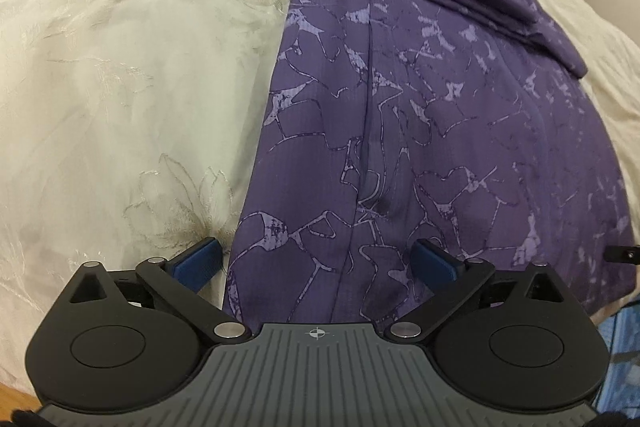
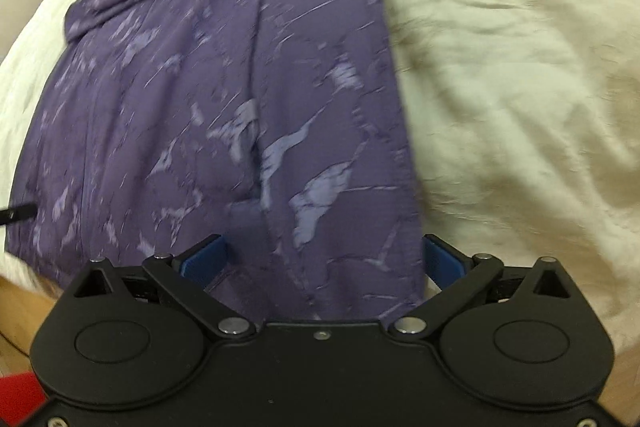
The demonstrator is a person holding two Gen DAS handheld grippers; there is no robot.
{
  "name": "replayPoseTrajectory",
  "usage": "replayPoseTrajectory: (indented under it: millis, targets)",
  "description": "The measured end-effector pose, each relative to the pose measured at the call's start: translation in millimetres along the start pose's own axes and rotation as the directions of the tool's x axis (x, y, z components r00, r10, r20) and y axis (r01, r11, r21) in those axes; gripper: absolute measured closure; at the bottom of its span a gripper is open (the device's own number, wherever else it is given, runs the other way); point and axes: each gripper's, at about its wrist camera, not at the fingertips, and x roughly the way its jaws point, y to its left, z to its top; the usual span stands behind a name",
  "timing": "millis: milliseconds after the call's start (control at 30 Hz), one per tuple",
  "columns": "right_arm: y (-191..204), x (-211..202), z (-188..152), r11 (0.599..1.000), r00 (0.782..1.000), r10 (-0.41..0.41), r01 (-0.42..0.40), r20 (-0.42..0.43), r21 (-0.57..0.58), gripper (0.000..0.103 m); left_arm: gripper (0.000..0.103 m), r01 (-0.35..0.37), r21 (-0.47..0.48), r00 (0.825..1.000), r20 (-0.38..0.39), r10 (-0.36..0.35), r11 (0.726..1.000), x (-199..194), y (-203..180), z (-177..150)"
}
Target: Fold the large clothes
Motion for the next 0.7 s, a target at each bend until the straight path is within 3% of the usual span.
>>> replayPoseTrajectory:
  millis: [433, 467, 500, 567, 600, 633, 667, 700]
  targets:
    - [-1.6, 4.4, -8.8, 0.998, 0.998, 0.054, -0.054, -0.008, 0.029, 0.003, 0.002, -0.034, -0.019, 0.998, -0.047, 0.033, 0.999, 3.7, -4.6, 6.5]
    - [-2.6, 2.7, -9.8, 0.998, 0.998, 0.056, -0.056, -0.007, 0.032, 0.007, 0.01, -0.034, -0.015, 0.999, -0.039, 0.033, 0.999, 2.1, -5.4, 5.4]
    - [-7.8, -1.9, -9.1, 0.998, 0.999, 0.053, -0.053, -0.005, 0.031, 0.018, 0.015, -0.031, -0.011, 0.999, -0.029, 0.031, 0.999, -0.6, -5.4, 3.7]
    - [-11.6, -11.8, -12.6, 0.998, 0.998, 0.065, -0.065, 0.006, 0.026, 0.04, 0.044, -0.015, -0.01, 1.0, -0.007, 0.015, 1.0, -6.4, -6.8, 2.1]
    - [-12.9, -15.2, -14.0, 0.997, 0.997, 0.078, -0.078, 0.011, 0.027, 0.055, 0.053, -0.003, -0.014, 1.0, 0.002, 0.003, 1.0, -9.9, -7.4, 1.0]
    - [-14.2, -19.4, -15.3, 0.995, 0.996, 0.092, -0.092, 0.014, 0.03, 0.071, 0.071, 0.012, -0.021, 1.0, 0.011, -0.012, 1.0, -13.4, -7.6, -0.1]
    - [-13.4, -22.3, -15.2, 0.995, 0.995, 0.098, -0.099, 0.021, 0.031, 0.077, 0.082, 0.027, -0.03, 0.999, 0.023, -0.027, 0.999, -17.5, -7.4, -1.6]
    - [-13.7, -26.7, -15.8, 0.994, 0.994, 0.108, -0.109, 0.033, 0.029, 0.08, 0.083, 0.038, -0.041, 0.999, 0.035, -0.036, 0.998, -21.7, -7.1, -2.8]
